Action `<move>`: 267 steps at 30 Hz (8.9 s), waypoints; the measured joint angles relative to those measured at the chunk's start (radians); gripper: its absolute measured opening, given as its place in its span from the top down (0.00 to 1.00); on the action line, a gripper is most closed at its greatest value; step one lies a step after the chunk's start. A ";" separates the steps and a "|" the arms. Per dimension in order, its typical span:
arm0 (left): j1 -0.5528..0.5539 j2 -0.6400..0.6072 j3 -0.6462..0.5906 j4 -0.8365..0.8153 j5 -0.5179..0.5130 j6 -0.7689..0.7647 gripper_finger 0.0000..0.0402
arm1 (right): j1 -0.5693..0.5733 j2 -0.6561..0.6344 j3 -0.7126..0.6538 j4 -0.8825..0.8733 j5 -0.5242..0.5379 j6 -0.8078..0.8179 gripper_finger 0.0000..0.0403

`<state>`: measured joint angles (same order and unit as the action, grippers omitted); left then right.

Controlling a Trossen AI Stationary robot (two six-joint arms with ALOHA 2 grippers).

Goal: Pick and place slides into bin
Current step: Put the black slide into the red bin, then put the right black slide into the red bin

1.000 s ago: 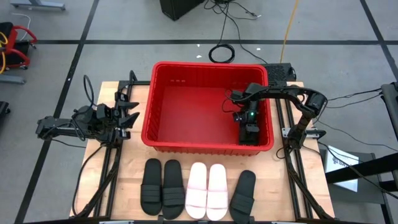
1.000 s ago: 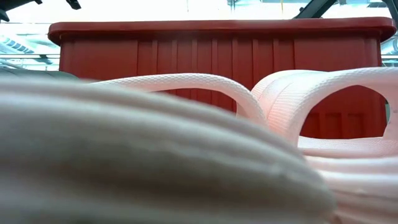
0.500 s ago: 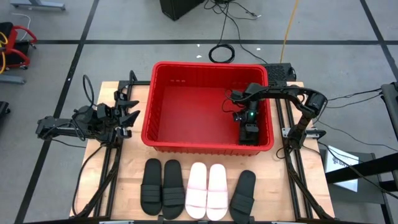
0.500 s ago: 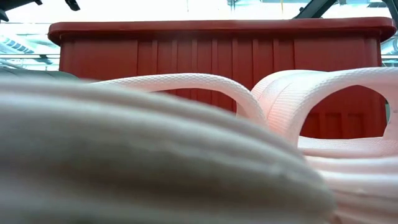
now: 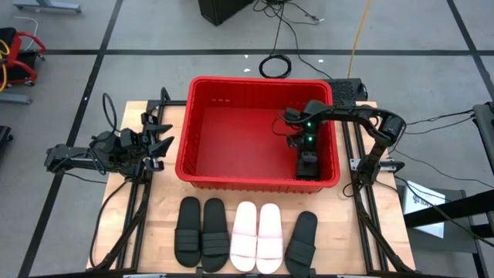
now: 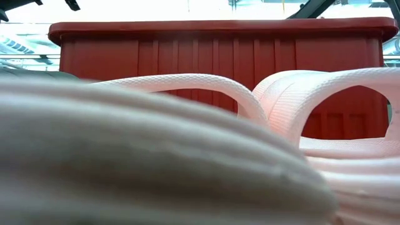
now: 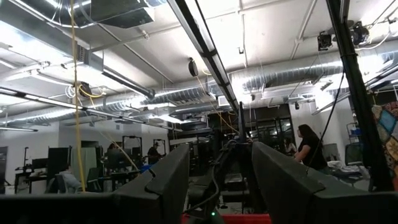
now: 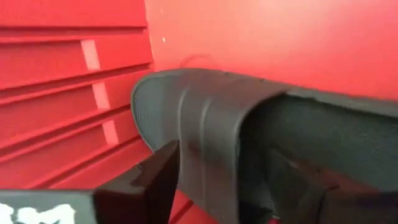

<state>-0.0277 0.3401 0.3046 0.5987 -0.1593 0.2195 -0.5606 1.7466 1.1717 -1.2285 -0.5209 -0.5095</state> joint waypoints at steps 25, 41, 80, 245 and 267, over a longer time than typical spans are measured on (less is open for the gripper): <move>0.000 0.000 0.000 -0.004 0.000 0.012 0.54 | 0.005 -0.223 0.163 0.246 0.698 0.055 0.44; 0.000 0.000 0.000 -0.004 0.000 -0.004 0.54 | 0.013 -0.570 0.036 1.061 0.565 0.215 0.47; 0.000 0.000 0.000 -0.004 0.000 -0.023 0.54 | 0.271 -0.823 -0.417 1.781 0.179 0.544 0.50; -0.060 0.098 0.000 -0.094 0.340 -0.399 0.54 | 1.044 -0.182 -0.459 1.848 -0.218 1.415 0.99; -0.060 0.107 0.000 -0.102 0.306 -0.379 0.54 | 0.880 -0.181 -0.393 2.313 -0.314 0.538 0.99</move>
<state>-0.0879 0.4475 0.3042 0.4965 0.1463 -0.1590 0.3190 1.5658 0.7785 1.0849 -0.8349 0.0285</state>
